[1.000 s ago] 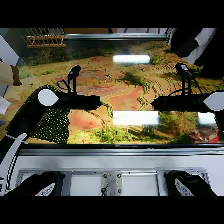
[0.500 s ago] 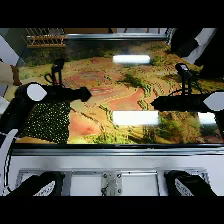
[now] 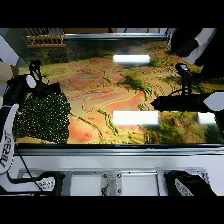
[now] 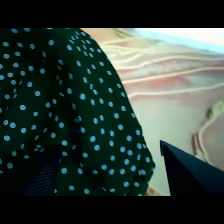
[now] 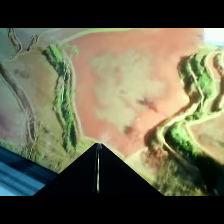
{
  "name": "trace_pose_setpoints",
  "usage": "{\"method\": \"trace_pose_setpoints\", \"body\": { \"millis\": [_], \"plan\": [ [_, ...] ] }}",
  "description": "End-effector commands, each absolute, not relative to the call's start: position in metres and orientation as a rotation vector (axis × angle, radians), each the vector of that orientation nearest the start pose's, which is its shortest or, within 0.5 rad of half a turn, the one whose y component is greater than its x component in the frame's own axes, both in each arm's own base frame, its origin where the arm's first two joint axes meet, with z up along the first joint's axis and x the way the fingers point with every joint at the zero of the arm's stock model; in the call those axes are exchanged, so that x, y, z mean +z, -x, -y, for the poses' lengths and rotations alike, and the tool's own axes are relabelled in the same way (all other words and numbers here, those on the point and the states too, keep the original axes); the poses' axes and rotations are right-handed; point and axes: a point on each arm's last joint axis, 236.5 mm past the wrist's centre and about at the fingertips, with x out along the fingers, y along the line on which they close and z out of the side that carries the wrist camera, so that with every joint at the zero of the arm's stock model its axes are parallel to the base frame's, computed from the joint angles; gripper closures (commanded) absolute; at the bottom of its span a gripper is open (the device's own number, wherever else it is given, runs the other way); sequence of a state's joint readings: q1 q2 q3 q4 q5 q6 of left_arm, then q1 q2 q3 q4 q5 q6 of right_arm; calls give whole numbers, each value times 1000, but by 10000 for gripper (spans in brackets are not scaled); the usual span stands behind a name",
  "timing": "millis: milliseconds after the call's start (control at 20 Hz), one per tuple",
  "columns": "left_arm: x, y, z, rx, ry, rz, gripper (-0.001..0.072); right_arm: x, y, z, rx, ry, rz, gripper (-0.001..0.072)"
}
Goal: Fold the clothes and pants, and hang the long-sleeved shirts on hangers.
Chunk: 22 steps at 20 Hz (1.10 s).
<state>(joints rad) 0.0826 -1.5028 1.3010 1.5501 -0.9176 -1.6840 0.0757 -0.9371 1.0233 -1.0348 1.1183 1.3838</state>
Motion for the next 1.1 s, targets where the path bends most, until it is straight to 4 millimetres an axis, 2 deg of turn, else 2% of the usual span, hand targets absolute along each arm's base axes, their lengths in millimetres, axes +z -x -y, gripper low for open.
{"method": "trace_pose_setpoints", "body": {
  "millis": [0,150,200,250,300,350,450,550,600,650,750,800,900,1000,1050],
  "plan": [
    [-67,-479,-54,172,165,-1219,36,114,-333,-135,478,-256,-980,699],
    [-96,-477,-43,163,163,-1295,37,114,-333,-135,478,-256,-980,699],
    [-103,-475,-42,178,181,-1312,79,114,-333,-134,477,-256,-980,699],
    [-106,-472,-41,192,203,-1326,335,114,-333,-134,477,-256,-980,698],
    [-106,-472,-39,192,217,-1327,555,114,-333,-134,477,-256,-980,698],
    [-101,-474,-34,179,238,-1316,705,114,-333,-134,477,-256,-980,698],
    [-67,-489,-4,98,311,-1225,705,114,-333,-134,477,-257,-978,699],
    [-14,-500,50,-60,340,-1108,705,117,-337,-134,472,-262,-958,699],
    [10,-498,82,-140,347,-1069,705,116,-337,-134,472,-261,-959,699],
    [33,-491,119,-224,336,-1036,706,117,-337,-135,475,-266,-958,699],
    [64,-472,185,-360,266,-982,705,116,-331,-139,494,-278,-981,700],
    [76,-461,221,-429,238,-948,705,117,-332,-139,492,-278,-976,700],
    [88,-435,290,-563,190,-912,705,123,-341,-127,456,-295,-943,702],
    [85,-401,351,-691,112,-935,705,133,-350,-105,383,-351,-906,703],
    [81,-388,372,-741,66,-949,705,138,-352,-94,348,-376,-889,703]
  ]
}}
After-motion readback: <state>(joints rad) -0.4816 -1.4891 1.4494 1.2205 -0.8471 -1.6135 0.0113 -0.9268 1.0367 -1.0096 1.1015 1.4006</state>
